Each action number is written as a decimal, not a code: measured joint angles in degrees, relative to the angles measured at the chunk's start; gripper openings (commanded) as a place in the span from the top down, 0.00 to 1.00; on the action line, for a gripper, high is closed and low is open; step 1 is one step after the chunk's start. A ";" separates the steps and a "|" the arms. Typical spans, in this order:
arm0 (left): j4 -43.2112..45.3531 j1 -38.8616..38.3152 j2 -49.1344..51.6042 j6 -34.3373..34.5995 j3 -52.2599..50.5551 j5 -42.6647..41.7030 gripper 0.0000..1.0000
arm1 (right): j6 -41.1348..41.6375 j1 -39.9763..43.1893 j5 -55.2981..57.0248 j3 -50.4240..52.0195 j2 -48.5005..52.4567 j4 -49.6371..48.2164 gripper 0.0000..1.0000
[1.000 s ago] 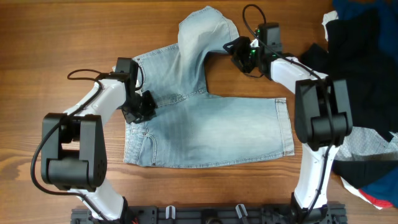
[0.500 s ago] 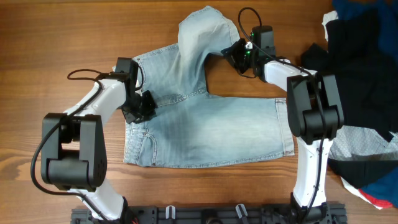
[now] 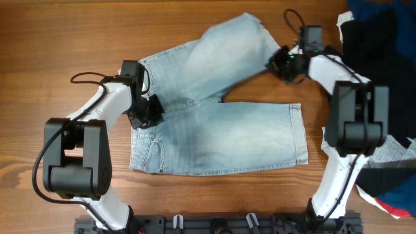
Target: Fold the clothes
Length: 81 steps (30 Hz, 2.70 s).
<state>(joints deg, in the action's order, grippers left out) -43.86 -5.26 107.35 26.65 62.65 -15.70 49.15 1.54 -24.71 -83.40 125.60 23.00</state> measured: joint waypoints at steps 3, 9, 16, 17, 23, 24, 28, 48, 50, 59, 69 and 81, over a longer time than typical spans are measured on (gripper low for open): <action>0.39 -0.04 0.15 0.00 0.04 -0.92 0.77 | -4.79 0.68 3.69 0.33 -1.92 6.58 0.94; 0.37 -0.04 0.22 0.00 0.11 -0.92 0.78 | -10.27 0.87 9.51 0.33 -3.98 17.33 0.96; 0.35 0.17 0.22 -0.02 0.11 -0.70 0.78 | -12.00 0.87 13.18 0.24 -4.79 25.22 0.91; 0.37 0.33 0.24 -0.02 0.11 -0.76 0.78 | -12.13 0.87 13.40 0.24 -4.85 25.46 0.91; 0.42 3.48 0.79 -0.48 0.02 -5.07 0.76 | -13.07 0.87 14.43 0.26 -5.09 26.93 0.87; 0.48 3.98 0.83 -0.72 -0.02 -5.55 0.77 | -13.20 0.87 14.47 0.26 -5.16 27.02 0.86; 0.83 6.43 1.09 -3.54 -0.24 -7.78 0.75 | -13.79 0.98 15.19 0.50 -6.05 28.13 0.75; -16.46 7.98 -28.63 -7.19 -2.49 1.03 0.25 | -18.43 2.01 19.82 3.15 -32.92 42.34 0.62; -18.99 7.98 -28.59 -6.73 -2.56 1.31 0.25 | -18.45 2.01 19.82 5.95 -34.80 42.75 0.62; -24.06 7.98 -30.36 1.20 -9.64 4.00 0.22 | -18.27 1.99 17.16 24.04 -54.16 41.07 0.62; -13.20 7.98 -32.00 15.50 -22.16 8.39 0.28 | -16.87 1.14 16.57 31.74 -63.47 40.61 0.62; -2.54 7.98 -32.04 20.85 -30.77 9.27 0.80 | -16.17 1.14 13.75 33.27 -63.49 41.22 0.62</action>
<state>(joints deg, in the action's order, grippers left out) -46.39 2.72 75.31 47.51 31.88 -6.44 32.97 2.68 -10.96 -50.13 62.11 64.23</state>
